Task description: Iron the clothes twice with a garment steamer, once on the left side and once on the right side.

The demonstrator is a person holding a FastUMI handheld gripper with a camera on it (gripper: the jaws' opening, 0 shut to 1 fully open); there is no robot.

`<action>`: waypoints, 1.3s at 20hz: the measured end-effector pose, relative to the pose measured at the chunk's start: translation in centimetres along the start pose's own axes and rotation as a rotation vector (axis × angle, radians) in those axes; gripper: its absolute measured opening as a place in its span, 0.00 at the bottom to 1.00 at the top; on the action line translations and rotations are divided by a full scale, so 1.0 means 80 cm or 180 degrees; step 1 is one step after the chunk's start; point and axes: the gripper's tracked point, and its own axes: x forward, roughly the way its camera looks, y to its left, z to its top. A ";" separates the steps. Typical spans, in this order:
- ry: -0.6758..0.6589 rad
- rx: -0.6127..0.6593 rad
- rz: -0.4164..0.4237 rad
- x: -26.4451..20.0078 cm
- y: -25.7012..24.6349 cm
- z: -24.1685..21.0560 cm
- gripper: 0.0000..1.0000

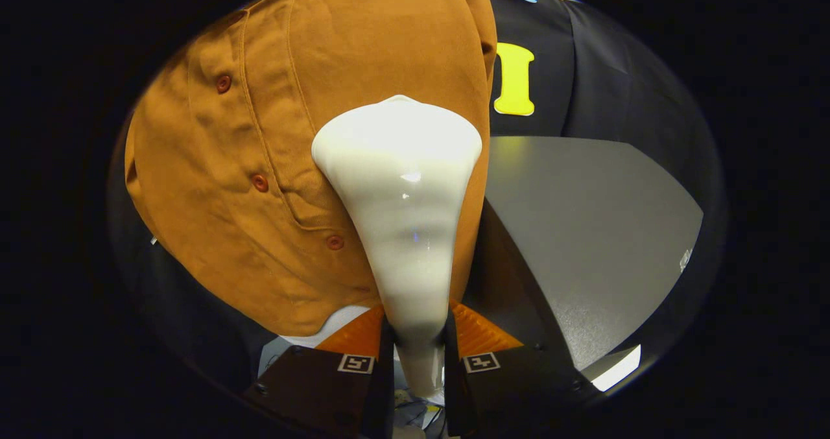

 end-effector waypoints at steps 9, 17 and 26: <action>0.0252 -0.0003 -0.0018 0.009 -0.010 -0.046 0.35; -0.0374 -0.0021 -0.0032 -0.046 -0.020 0.027 0.35; -0.1388 -0.0046 0.0218 -0.138 0.046 0.152 0.35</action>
